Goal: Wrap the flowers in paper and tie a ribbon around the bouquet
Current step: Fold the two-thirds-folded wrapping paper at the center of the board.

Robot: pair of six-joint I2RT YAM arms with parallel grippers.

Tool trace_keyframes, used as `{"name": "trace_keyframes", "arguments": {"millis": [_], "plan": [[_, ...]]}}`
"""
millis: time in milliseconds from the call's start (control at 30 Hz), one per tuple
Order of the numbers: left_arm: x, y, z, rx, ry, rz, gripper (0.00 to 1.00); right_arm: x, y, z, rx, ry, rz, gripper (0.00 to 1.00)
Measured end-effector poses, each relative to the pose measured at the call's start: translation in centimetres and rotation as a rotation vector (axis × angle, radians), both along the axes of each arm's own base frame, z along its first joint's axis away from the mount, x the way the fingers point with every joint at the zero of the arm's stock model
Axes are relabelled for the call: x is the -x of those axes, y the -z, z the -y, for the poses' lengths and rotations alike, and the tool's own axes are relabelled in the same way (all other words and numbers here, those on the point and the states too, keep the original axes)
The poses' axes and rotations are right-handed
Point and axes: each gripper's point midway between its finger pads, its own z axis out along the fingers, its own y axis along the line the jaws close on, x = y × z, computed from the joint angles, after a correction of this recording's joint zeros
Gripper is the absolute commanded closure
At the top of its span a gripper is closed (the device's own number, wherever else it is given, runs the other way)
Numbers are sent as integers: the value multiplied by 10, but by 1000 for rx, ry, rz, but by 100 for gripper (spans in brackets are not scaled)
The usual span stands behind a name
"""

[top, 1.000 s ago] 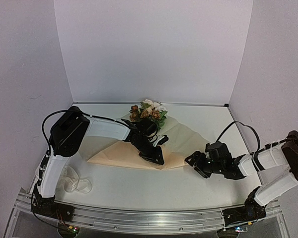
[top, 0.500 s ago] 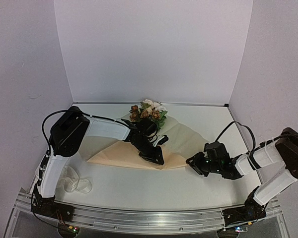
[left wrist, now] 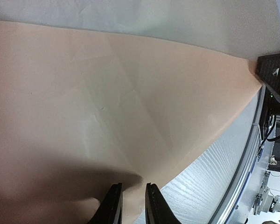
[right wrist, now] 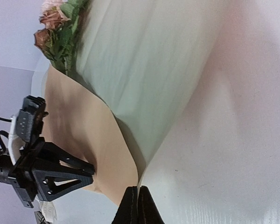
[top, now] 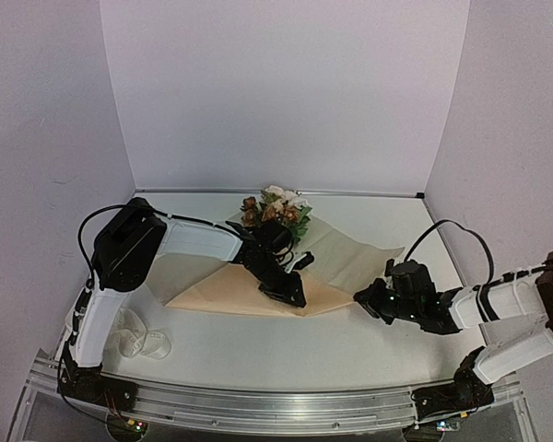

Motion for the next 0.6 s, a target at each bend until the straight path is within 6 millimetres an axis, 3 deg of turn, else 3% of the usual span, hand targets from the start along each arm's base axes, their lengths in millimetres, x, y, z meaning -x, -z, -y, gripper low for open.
{"name": "trace_keyframes", "arguments": {"millis": [133, 433, 600], "plan": [[2, -5, 9, 17, 14, 6, 81, 4, -13, 9, 61, -23, 40, 100], [12, -1, 35, 27, 57, 11, 81, 17, -11, 21, 214, -106, 15, 100], [19, -1, 48, 35, 81, 21, 81, 19, -25, 23, 256, -133, 9, 100]]}}
